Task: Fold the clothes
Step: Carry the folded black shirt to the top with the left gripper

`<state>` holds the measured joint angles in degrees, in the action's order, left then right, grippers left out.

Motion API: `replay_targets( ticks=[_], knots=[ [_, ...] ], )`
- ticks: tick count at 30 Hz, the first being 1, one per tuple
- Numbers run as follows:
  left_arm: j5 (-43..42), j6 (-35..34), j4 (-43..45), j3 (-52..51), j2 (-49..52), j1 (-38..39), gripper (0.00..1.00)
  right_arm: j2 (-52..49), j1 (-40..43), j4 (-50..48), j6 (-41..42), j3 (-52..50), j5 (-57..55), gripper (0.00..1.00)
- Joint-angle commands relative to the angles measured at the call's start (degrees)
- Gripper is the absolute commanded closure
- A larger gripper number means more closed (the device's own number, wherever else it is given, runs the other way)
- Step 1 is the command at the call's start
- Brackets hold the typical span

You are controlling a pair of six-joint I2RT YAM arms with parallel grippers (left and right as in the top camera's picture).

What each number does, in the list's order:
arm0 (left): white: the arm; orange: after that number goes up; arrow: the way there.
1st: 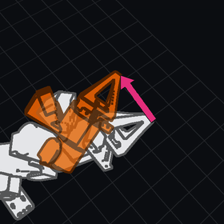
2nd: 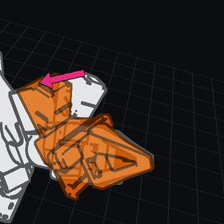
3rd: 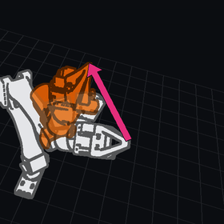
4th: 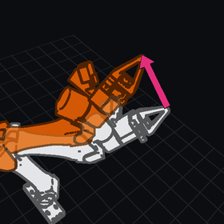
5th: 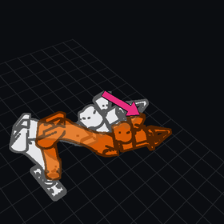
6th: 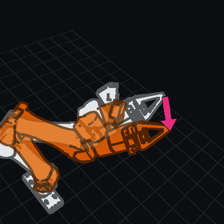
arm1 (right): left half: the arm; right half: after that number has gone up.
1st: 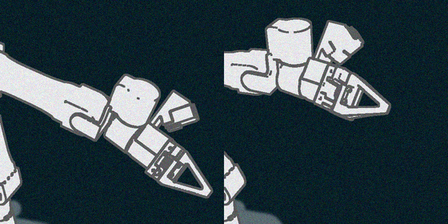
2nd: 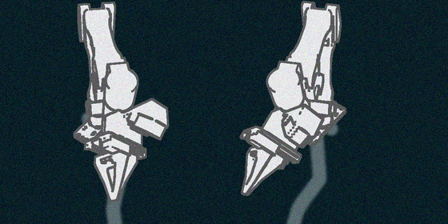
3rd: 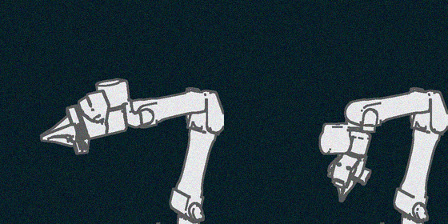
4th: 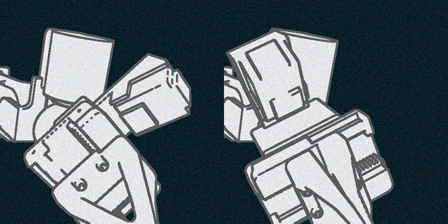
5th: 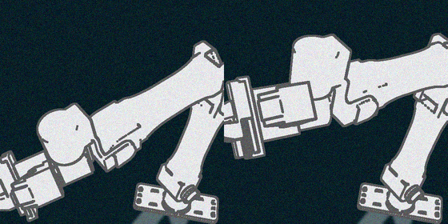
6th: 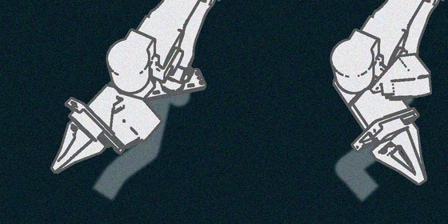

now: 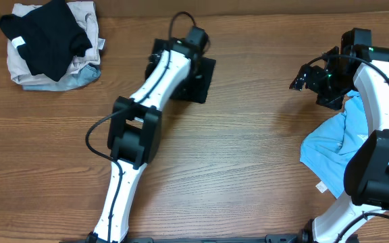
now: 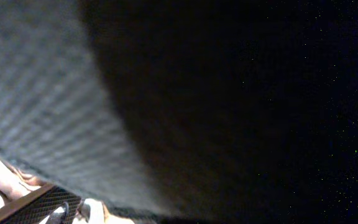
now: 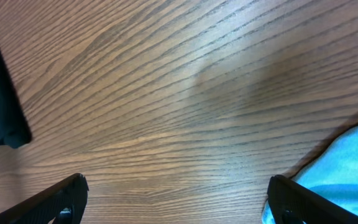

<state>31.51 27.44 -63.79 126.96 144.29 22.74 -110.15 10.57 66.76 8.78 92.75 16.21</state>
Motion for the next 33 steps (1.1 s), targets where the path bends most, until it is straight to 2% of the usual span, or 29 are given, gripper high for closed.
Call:
replay_targets(
  ticks=[1,3,6,7,9,12,13,22,25,28,33],
  knots=[
    [-15.2,0.2,-3.1,6.8,0.7,0.9,0.00,1.7,0.0,-0.5,0.1,1.2,-0.1,0.04],
    [-27.3,0.2,-5.2,11.1,-1.3,1.2,0.00,1.7,0.0,-0.5,0.1,1.2,-0.1,0.03],
    [-37.8,-1.7,-7.0,14.7,-2.8,1.4,0.00,1.7,0.0,-0.6,0.0,1.2,-0.1,0.03],
    [-39.4,-3.9,-7.0,15.3,-3.0,1.4,0.00,1.7,0.0,-0.7,0.0,1.2,-0.1,0.03],
    [-40.5,-12.9,-6.8,16.1,-3.0,1.4,0.00,1.7,0.0,-0.9,0.0,1.2,-0.1,0.03],
    [-40.3,-23.6,-6.9,14.5,-2.4,1.7,0.00,1.6,0.0,-1.7,0.0,1.2,-0.1,0.02],
    [-40.3,-24.7,-6.7,14.1,-2.1,1.9,0.00,1.6,0.0,-1.9,0.0,1.2,-0.1,0.02],
    [-35.6,-26.8,2.3,5.6,-0.3,5.6,0.00,1.6,0.0,-1.8,0.0,1.2,-0.1,0.01],
    [-29.6,-27.8,2.3,4.3,-0.2,6.9,0.00,1.6,0.0,-1.8,0.0,1.2,-0.1,0.00],
    [-21.5,-32.8,1.9,2.6,-0.2,7.2,0.00,1.6,0.0,-1.7,0.0,1.2,-0.1,0.00],
    [-15.3,-34.4,4.0,-0.6,-0.2,7.1,0.06,1.6,0.0,-1.7,0.0,1.1,-0.1,0.00]
  ],
)
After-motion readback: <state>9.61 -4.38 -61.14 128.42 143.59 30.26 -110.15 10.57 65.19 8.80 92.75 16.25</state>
